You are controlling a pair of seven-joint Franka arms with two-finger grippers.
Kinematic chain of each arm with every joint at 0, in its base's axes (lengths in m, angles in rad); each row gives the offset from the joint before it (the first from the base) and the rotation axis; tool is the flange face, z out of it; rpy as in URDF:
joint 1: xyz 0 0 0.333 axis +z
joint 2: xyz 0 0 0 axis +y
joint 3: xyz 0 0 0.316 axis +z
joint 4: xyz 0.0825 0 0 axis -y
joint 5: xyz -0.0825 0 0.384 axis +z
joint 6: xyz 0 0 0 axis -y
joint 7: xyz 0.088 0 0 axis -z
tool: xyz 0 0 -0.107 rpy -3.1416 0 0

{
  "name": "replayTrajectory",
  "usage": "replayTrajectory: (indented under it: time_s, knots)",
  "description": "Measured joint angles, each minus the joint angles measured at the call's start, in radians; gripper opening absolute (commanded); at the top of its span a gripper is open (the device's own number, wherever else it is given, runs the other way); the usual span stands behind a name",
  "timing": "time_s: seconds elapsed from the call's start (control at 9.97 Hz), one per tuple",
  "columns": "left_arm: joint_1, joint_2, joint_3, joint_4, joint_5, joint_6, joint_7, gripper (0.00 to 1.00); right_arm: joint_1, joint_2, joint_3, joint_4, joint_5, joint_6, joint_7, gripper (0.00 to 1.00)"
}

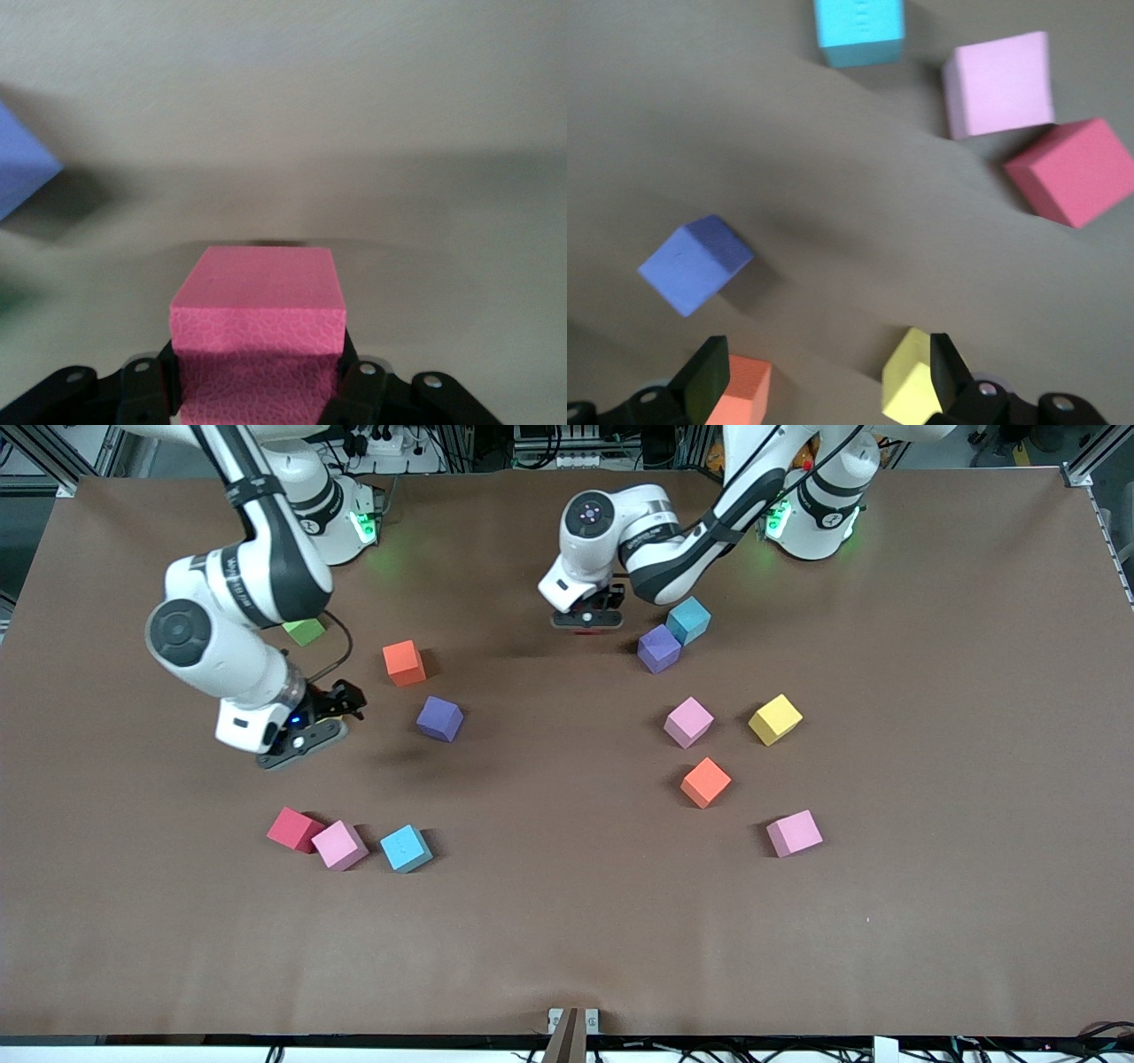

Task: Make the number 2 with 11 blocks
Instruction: 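Grasp the red cube with the left gripper and lift it, then set down the red cube while the right gripper reaches blue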

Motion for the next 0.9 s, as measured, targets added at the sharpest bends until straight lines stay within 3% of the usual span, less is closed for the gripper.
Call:
replayTrajectory:
  time_s: [0.2, 0.4, 0.7, 0.8, 0.9]
  knots:
    - [-0.157, 0.058, 0.115, 0.153, 0.002, -0.067, -0.026, 0.0, 0.046, -0.007, 0.001, -0.021, 0.0, 0.011, -0.001, 1.0]
    - [-0.274, 0.129, 0.19, 0.235, 0.012, -0.097, -0.032, 0.0, 0.039, -0.006, -0.007, -0.048, 0.0, 0.043, -0.039, 1.0]
    - [-0.305, 0.156, 0.205, 0.248, 0.041, -0.109, -0.03, 0.0, 0.04, -0.005, -0.011, -0.114, 0.0, 0.117, -0.057, 1.0]
    - [-0.305, 0.156, 0.205, 0.248, 0.042, -0.109, -0.029, 0.04, 0.046, -0.005, -0.01, -0.124, 0.0, 0.123, -0.059, 1.0]
    - [-0.305, 0.156, 0.205, 0.248, 0.042, -0.109, -0.029, 0.99, 0.057, -0.005, -0.007, -0.126, 0.0, 0.123, -0.059, 1.0]
